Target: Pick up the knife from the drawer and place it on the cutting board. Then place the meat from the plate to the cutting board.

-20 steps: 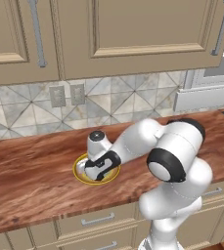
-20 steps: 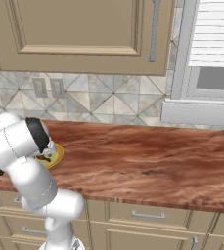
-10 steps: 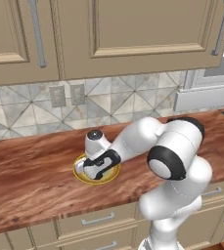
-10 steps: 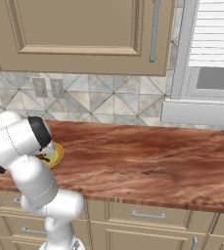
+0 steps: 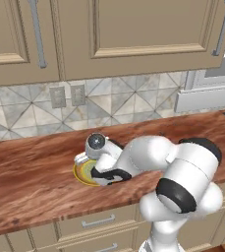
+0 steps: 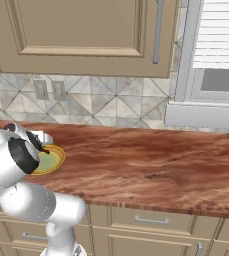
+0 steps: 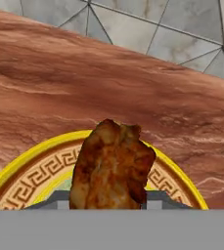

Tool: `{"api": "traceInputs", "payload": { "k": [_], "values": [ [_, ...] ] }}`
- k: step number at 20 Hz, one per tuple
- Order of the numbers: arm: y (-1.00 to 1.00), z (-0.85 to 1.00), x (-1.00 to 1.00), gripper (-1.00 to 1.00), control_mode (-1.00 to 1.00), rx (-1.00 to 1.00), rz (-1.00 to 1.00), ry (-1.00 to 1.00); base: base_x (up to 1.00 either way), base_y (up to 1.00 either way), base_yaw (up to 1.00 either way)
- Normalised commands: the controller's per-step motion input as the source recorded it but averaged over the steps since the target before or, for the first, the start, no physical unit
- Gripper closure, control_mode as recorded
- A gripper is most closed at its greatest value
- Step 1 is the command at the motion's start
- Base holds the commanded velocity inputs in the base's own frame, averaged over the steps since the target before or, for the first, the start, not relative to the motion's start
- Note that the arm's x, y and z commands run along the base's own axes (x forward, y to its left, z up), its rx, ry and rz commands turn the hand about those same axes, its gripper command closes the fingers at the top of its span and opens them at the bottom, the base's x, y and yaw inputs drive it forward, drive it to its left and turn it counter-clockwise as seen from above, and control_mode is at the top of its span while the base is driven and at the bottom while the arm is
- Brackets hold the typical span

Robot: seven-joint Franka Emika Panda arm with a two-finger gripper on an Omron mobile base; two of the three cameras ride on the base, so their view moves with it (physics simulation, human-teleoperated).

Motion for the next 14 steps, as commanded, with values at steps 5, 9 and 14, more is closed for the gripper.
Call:
{"api": "traceInputs", "payload": {
  "k": [5, 9, 14],
  "values": [
    [0.0, 0.77, -0.1, 1.0, -1.0, 0.05, 0.0, -0.3, 0.0, 0.0, 0.0],
    [-0.03, 0.96, -0.08, 1.0, -1.0, 0.03, -0.01, -0.04, 0.0, 0.0, 0.0],
    [-0.05, 0.16, -0.07, 1.0, 1.0, 0.0, -0.02, 0.03, -0.51, -0.6, -0.08]
  ]
}}
